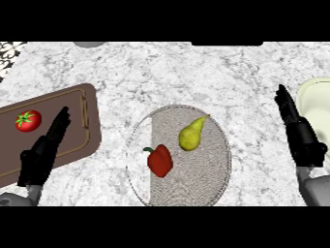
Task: Pick the bell pepper from the placemat and place it in the bowl
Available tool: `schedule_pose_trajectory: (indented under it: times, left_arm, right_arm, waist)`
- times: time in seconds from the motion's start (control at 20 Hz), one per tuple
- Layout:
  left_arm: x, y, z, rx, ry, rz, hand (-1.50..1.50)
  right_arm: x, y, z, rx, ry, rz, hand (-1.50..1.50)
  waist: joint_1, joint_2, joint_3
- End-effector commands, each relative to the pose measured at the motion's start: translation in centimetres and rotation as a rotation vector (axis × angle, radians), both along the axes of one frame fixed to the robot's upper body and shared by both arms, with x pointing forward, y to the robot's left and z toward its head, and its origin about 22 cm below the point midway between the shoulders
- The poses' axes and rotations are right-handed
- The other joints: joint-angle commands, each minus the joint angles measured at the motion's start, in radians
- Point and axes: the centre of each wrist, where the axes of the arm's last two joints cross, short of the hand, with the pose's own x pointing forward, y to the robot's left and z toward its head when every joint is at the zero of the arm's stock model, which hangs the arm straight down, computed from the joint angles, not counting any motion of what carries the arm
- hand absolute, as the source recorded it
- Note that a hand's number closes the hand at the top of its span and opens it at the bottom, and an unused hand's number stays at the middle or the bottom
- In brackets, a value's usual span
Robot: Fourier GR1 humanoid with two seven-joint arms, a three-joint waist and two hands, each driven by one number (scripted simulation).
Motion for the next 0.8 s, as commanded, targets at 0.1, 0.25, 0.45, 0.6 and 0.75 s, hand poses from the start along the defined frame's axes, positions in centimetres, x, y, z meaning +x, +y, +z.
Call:
schedule_pose_trajectory:
  times: [0.1, 0.25, 0.45, 0.6, 0.75]
  left_arm:
    - [2.2, -2.4, 3.4, -0.052, -0.102, -0.032, 0.0]
    - [2.7, -5.6, 4.2, -0.153, -0.15, -0.121, 0.0]
    - [2.5, -6.4, 3.2, -0.204, -0.091, -0.054, 0.0]
    - [3.6, -7.2, 2.9, -0.204, -0.097, -0.026, 0.0]
    - [2.6, -6.9, 3.8, -0.212, -0.094, -0.053, 0.0]
  right_arm:
    - [-0.5, 8.9, -0.3, -0.114, 0.099, 0.411, 1.5]
    - [-3.0, 15.5, -1.1, -0.213, 0.204, 0.759, 1.5]
    - [-5.3, 20.4, 0.1, -0.064, -0.13, 0.372, -1.5]
    - [-8.7, 23.0, 0.1, 0.083, -0.187, 0.457, -1.5]
    - [-9.8, 22.1, 0.1, 0.024, -0.297, 0.474, -1.5]
  waist:
    - [0.004, 0.001, -0.035]
    - [0.056, 0.001, -0.041]
    - [-0.043, -0.003, -0.033]
    - [-0.052, 0.003, -0.033]
    - [-0.036, 0.001, -0.033]
